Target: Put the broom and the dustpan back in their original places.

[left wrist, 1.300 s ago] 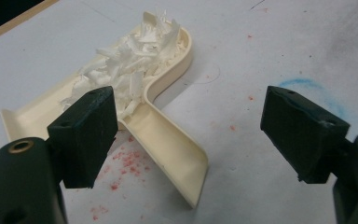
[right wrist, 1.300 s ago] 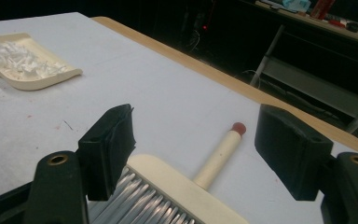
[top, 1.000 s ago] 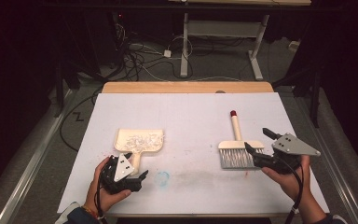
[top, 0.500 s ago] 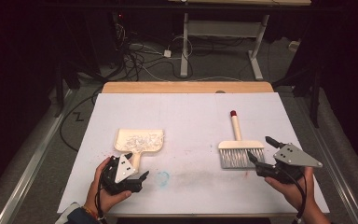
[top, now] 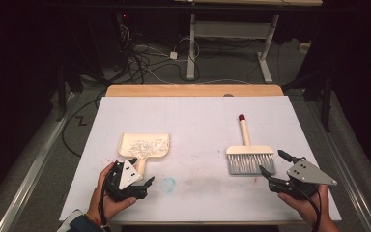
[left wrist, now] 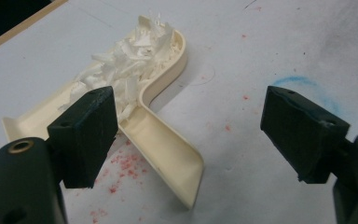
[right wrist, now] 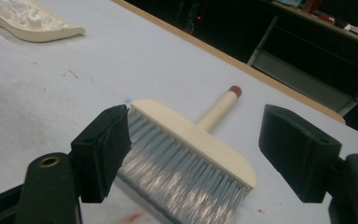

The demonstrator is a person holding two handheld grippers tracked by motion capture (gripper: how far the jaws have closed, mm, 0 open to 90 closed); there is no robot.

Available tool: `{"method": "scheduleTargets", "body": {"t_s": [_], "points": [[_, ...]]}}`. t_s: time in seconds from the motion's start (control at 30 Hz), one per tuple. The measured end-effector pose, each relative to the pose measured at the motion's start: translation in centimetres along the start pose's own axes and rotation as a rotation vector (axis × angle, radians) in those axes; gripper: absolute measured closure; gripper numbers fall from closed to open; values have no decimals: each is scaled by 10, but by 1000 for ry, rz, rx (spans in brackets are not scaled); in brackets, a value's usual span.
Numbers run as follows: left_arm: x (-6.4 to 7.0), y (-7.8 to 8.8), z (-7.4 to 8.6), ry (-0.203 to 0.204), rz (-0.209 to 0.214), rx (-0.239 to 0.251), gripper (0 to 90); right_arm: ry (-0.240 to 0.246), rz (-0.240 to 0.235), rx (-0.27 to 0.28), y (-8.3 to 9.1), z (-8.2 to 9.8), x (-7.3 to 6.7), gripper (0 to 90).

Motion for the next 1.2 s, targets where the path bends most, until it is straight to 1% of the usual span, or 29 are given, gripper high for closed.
{"method": "scheduleTargets", "body": {"t_s": [0.13,0.27,0.33,0.4,0.53,0.67,0.77,0.87,0.93,1.0,1.2], "points": [[0,0,-1,0,-3,4,180,11,7,-11,-1,11,-1,254],[2,0,0,-4,0,0,180,-2,2,-28,0,23,-4,254],[2,0,1,-6,-1,-4,180,-10,-9,-33,1,27,-6,253],[2,0,1,-8,1,-5,180,-3,-10,-41,1,30,-7,250],[3,0,1,-16,1,-5,180,-11,-7,-31,2,29,-6,250],[3,1,3,-24,3,-4,180,3,-9,-38,2,29,-8,248],[4,2,2,-25,7,1,180,16,-2,-41,5,27,-11,248],[5,2,1,-32,10,8,180,9,4,-28,8,25,-12,248],[5,2,0,-33,13,8,180,12,12,-26,8,24,-12,248],[5,1,0,-32,14,8,180,8,2,-23,9,24,-13,245],[7,-1,0,-43,18,-2,180,10,9,-33,8,26,-12,246]]}}
Point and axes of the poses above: each handheld gripper's, and its own axes: y roughly backward along the jaws, z roughly out of its underside, x roughly to its right, the point moved 5 cm from there along -y, roughly forward along the jaws, and after that the axes turned 8 degrees about -z, right-handed, at the moved point
